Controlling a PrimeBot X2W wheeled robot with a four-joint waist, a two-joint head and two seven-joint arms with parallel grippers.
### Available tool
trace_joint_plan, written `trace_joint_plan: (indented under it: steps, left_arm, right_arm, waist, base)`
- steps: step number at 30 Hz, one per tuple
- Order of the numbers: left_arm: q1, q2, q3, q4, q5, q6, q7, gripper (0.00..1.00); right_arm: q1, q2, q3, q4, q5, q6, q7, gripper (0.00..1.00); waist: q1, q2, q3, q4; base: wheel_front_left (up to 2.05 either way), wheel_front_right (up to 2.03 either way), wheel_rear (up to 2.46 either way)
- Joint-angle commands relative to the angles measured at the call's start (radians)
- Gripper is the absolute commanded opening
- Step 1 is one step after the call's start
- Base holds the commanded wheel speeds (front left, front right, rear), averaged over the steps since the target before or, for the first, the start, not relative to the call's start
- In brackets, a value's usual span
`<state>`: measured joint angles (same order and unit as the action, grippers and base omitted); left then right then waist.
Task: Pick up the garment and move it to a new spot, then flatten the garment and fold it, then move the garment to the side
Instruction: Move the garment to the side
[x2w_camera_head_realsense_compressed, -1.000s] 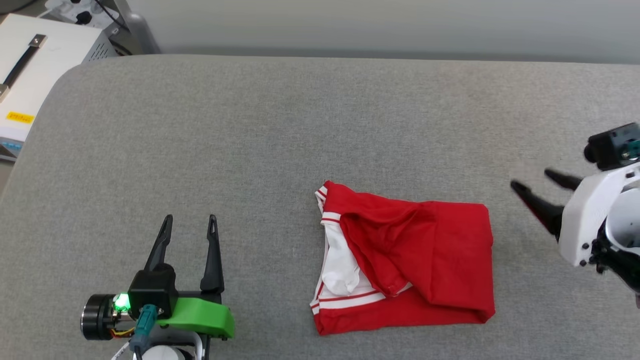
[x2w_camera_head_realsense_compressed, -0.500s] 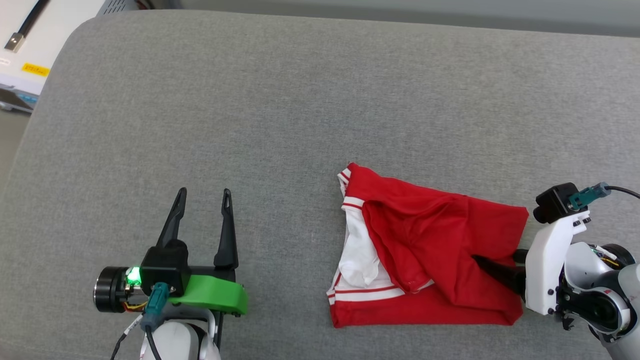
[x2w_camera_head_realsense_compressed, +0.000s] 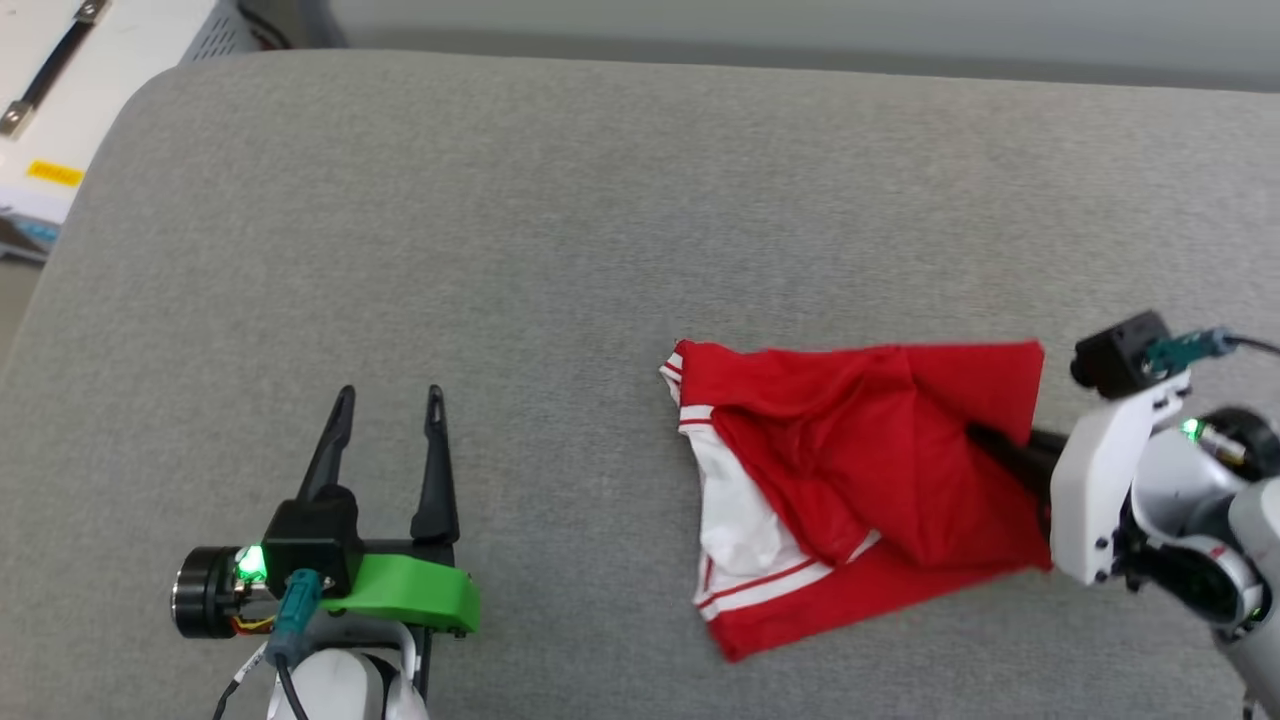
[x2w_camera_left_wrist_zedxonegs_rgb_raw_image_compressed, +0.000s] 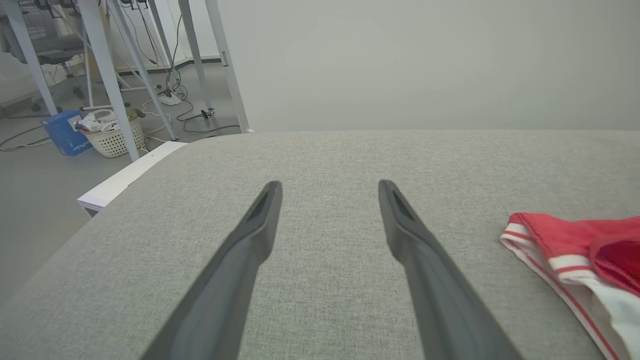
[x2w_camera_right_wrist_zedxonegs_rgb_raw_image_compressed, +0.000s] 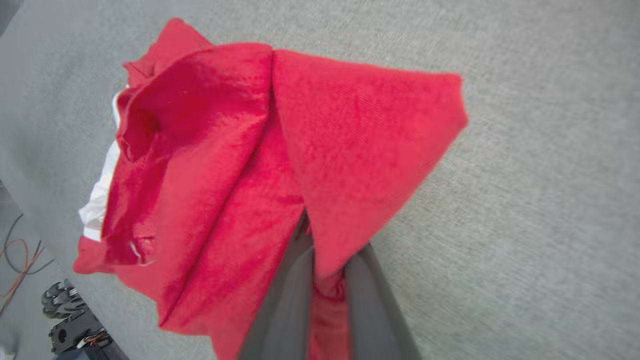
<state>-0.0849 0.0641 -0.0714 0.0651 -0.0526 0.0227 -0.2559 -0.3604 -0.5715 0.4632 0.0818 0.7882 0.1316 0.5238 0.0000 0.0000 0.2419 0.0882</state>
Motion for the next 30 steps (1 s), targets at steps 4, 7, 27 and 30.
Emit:
trace_joint_plan:
  steps: [4, 7, 27, 30]
  left_arm:
    - [0.018, -0.001, 0.023, -0.008, -0.007, 0.007, -0.006, 1.0]
    - [0.022, -0.002, 0.027, -0.018, -0.001, 0.01, -0.006, 1.0]
    - [-0.103, 0.064, 0.042, -0.126, 0.043, -0.003, -0.006, 1.0]
    - [-0.133, 0.077, 0.041, -0.146, 0.047, -0.007, -0.006, 1.0]
  right_arm:
    - [-0.074, -0.059, 0.019, -0.074, -0.009, -0.001, 0.0, 0.0]
    - [-0.098, -0.098, 0.026, -0.116, -0.011, -0.001, 0.011, 0.0]
    - [-0.238, -0.246, -0.074, 0.098, -0.06, -0.001, -0.049, 0.0]
    - [-0.302, -0.261, -0.093, 0.193, -0.092, -0.001, -0.074, 0.0]
  waist:
    - [0.0, 0.0, -0.028, -0.121]
    - [0.0, 0.0, -0.022, -0.177]
    - [0.0, 0.0, 0.249, -0.356]
    - [0.0, 0.0, 0.298, -0.348]
  base:
    - [0.0, 0.0, 0.0]
    - [0.0, 0.0, 0.0]
    - [0.0, 0.0, 0.0]
    - [0.0, 0.0, 0.0]
